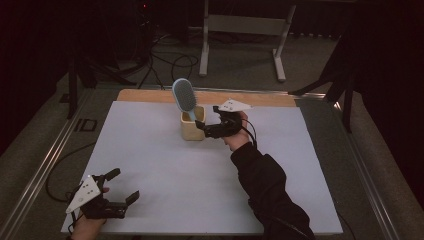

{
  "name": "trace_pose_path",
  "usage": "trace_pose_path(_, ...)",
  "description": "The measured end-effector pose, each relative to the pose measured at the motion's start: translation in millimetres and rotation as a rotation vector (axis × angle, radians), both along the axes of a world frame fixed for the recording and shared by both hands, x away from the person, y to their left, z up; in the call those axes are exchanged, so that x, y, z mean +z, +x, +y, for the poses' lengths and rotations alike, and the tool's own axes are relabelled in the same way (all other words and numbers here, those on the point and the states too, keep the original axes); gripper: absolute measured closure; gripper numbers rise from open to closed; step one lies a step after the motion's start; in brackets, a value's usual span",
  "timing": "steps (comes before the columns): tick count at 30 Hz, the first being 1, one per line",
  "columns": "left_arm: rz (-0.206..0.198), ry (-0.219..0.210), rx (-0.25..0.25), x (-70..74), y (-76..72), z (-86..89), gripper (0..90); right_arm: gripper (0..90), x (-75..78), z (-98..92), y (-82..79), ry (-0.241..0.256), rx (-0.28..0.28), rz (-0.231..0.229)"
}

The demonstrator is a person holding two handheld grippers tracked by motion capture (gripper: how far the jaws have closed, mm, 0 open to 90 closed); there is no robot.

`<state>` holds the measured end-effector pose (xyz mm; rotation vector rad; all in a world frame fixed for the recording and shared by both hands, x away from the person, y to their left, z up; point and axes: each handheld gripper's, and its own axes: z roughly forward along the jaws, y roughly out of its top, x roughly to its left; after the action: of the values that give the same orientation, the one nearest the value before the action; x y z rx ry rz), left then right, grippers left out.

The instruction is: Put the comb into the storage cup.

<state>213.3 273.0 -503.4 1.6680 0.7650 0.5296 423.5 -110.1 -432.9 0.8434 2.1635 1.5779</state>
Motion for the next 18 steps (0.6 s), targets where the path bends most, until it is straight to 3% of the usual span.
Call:
trace_pose_path(11,0.000,0.001,0.001,0.1,0.0,-0.8,0.0,8.6,-2.2,-19.8,-13.5,0.006,0.012,0.016)
trace_pose_path(18,0.000,0.003,0.004,0.2,-0.8,-0.3,0.0,8.6,-4.5,-36.1,-26.1,-0.015,0.014,0.015)
